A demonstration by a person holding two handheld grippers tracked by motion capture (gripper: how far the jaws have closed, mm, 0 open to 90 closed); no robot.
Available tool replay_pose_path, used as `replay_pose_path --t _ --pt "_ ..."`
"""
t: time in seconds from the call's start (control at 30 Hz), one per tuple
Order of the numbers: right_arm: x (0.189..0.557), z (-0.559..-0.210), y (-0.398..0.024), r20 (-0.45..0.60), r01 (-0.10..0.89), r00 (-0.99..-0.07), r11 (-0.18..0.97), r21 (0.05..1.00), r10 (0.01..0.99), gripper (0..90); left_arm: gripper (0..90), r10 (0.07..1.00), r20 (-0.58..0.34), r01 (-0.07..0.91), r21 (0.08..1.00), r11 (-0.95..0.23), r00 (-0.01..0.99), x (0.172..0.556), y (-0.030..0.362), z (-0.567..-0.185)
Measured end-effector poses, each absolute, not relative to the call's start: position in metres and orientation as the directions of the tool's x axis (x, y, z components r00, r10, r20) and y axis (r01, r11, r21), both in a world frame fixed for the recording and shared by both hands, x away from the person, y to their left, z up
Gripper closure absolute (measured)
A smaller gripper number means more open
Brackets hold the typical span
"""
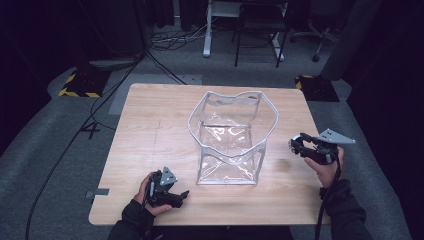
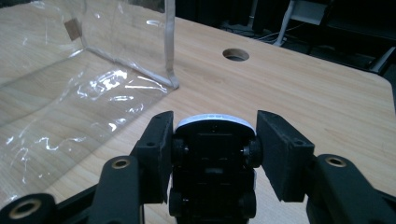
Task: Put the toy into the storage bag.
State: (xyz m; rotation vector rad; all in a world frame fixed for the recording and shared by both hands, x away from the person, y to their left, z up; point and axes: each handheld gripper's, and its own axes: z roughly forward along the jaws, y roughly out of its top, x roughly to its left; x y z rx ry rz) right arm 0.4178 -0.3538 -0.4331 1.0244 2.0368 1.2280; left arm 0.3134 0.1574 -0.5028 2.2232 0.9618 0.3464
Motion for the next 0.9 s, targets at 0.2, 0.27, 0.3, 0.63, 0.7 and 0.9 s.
replay_pose_path --t 0.2,0.27,0.3,0.63,0.7,0.9 --pt "0.419 -0.412 -0.354 -0.068 0.303 -0.56 0.281 0.911 0.826 48.7 13.9 0.722 -0.027 0.542 0.68 -0.494 0.692 0.314 0.157 -0.503" --pt "0.419 -0.4 -0.354 -0.077 0.283 -0.56 0.277 0.918 0.825 48.7 13.9 0.721 -0.029 0.543 0.68 -0.494 0.692 0.314 0.157 -0.503" --pt "0.42 -0.396 -0.355 -0.082 0.276 -0.562 0.28 0.92 0.823 48.7 13.9 0.721 -0.028 0.542 0.68 -0.494 0.692 0.314 0.157 -0.503" --pt "0.422 -0.352 -0.347 -0.088 0.211 -0.574 0.251 0.945 0.814 48.7 13.8 0.722 -0.022 0.539 0.681 -0.496 0.692 0.314 0.157 -0.503" --pt "0.423 -0.344 -0.345 -0.095 0.198 -0.578 0.252 0.947 0.811 48.7 13.8 0.722 -0.03 0.544 0.679 -0.492 0.691 0.314 0.157 -0.503" --pt "0.426 -0.325 -0.339 -0.101 0.175 -0.575 0.243 0.954 0.812 48.7 13.8 0.722 -0.029 0.544 0.679 -0.493 0.691 0.314 0.157 -0.503"
